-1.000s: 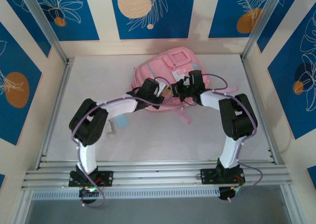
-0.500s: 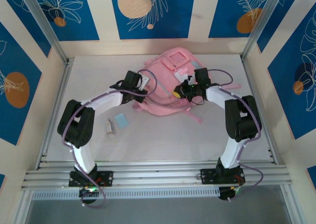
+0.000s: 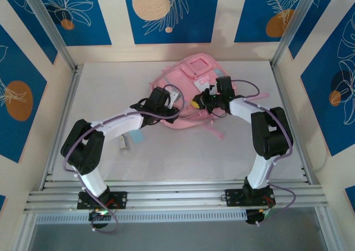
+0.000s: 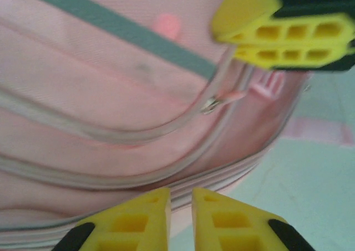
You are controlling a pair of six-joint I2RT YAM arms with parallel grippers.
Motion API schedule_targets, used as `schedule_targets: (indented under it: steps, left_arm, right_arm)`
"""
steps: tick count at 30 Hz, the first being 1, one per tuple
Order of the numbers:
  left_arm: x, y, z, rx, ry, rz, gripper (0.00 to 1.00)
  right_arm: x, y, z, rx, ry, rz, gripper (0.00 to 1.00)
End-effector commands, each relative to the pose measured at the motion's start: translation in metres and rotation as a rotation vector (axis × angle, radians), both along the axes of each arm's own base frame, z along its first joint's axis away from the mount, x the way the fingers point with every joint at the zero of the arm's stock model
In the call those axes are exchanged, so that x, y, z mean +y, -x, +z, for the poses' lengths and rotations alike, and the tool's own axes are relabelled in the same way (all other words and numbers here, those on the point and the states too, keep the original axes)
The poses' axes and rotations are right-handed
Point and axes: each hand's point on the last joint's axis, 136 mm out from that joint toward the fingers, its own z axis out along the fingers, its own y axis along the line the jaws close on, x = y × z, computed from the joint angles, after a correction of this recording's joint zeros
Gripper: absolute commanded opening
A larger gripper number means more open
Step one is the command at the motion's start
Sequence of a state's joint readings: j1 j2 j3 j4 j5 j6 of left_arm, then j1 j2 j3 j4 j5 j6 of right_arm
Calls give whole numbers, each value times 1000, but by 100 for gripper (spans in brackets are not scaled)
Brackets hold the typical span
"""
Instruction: Pack books, pencil case, and school supplies into a backpack
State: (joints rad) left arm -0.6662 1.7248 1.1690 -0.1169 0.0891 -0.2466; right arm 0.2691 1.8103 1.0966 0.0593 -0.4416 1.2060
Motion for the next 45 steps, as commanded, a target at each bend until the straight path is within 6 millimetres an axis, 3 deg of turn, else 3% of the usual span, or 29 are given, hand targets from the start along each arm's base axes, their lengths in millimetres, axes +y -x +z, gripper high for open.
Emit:
schedule_targets:
  steps: [1,7,12,19,24,28,31,35,40,45]
  left_arm:
    - [13,-23,7,-34,26,146,17]
    - [33,-73,-15,-52,45,261,7]
    - [26,-107,-30,-24,137,295,7]
    - [-8,-140,-3,-80,243,226,10]
    - [-31,-148,14,-78,284,127,16]
    - [-19,-136,30,-72,235,119,24]
    - [8,-115,45,-63,157,170,40]
    - [45,-77,56,-26,107,259,47]
    - [69,-33,39,107,170,389,50]
    - [59,-9,12,219,243,441,51]
  right_arm:
    - [16,6,23,-23,-102,-3,0]
    - [21,24,27,-34,-127,-14,0]
    - [40,34,31,-39,-149,19,0]
    - [67,43,20,-23,-164,41,0]
    - [84,39,17,-30,-192,66,0]
    - [85,25,13,-40,-189,61,0]
    - [86,12,13,-53,-193,66,0]
    - [85,-1,6,-31,-208,39,0]
    - [89,-10,-3,-12,-237,-3,0]
    - [97,-15,-7,0,-280,-17,0]
